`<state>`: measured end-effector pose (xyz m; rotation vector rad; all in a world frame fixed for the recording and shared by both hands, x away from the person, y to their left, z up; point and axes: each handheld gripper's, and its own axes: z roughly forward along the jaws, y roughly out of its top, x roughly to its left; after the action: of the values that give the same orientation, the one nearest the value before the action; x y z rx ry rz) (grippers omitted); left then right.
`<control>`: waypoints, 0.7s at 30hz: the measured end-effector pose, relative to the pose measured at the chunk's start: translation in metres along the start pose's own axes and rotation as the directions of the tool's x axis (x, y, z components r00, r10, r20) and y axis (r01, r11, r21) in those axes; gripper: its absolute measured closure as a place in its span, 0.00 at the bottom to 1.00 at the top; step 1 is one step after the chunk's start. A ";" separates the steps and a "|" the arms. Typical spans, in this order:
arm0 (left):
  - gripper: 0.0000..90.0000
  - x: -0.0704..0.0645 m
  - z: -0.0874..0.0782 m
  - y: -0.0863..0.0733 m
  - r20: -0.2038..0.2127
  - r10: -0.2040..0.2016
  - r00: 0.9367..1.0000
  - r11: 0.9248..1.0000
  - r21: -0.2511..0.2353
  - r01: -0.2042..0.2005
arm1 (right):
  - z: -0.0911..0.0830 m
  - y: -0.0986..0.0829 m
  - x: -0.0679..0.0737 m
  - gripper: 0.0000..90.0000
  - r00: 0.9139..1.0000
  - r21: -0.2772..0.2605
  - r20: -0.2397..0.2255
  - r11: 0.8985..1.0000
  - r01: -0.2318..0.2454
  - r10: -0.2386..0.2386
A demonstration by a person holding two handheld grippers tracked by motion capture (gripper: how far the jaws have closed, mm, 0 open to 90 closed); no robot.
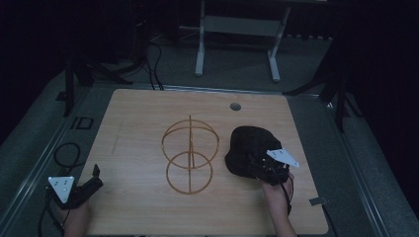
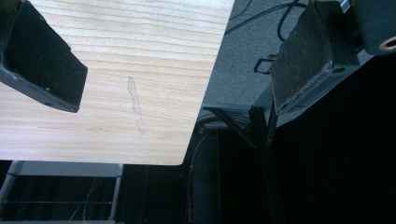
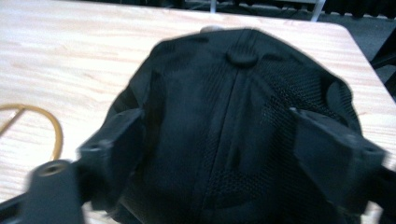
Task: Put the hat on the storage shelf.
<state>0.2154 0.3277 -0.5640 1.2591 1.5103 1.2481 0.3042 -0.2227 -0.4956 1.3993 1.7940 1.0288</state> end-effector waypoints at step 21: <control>0.05 -0.001 0.000 0.000 0.004 0.010 1.000 1.000 -0.002 -0.010 | 0.015 -0.009 -0.005 0.95 1.000 0.030 -0.005 1.000 -0.004 0.004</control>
<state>0.2154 0.3266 -0.5640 1.2686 1.5015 1.2521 0.3137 -0.2261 -0.5108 1.4197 1.8184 1.0118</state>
